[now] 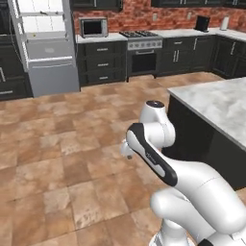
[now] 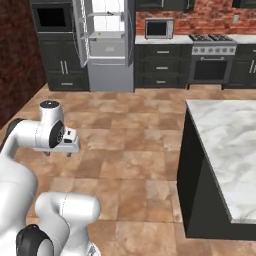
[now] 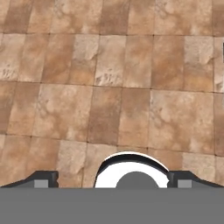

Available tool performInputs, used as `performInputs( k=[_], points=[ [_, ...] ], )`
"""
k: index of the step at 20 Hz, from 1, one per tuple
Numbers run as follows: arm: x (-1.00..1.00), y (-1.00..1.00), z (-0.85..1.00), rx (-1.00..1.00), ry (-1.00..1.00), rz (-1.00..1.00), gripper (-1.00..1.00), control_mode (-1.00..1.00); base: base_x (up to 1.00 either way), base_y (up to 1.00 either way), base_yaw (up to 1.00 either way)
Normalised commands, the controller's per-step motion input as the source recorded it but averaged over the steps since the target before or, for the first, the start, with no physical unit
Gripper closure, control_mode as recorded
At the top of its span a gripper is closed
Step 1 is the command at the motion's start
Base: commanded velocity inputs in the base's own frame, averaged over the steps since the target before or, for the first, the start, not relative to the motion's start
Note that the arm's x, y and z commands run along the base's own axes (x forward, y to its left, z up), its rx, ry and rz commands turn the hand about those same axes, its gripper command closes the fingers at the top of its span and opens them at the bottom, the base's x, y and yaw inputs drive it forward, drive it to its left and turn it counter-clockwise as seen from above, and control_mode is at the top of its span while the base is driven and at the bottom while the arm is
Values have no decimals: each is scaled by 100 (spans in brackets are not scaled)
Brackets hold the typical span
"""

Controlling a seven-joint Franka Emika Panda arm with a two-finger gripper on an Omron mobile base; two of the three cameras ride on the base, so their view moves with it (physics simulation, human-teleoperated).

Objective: Gather the lemon wedge and tomato from the fridge and place them on a tray on the dining counter. Then gather the fishs from the fridge and place them on the other tray.

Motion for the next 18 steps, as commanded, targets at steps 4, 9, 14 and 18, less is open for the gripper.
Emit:
performInputs(
  k=[4,9,14,18],
  points=[
    [0,0,0,0,0,0,-100,100,100,45,0],
    [0,0,0,0,0,0,-100,100,100,22,4],
    [0,0,0,0,0,0,-100,100,100,19,6],
    [0,0,0,0,0,0,-100,100,100,35,4]
  ],
)
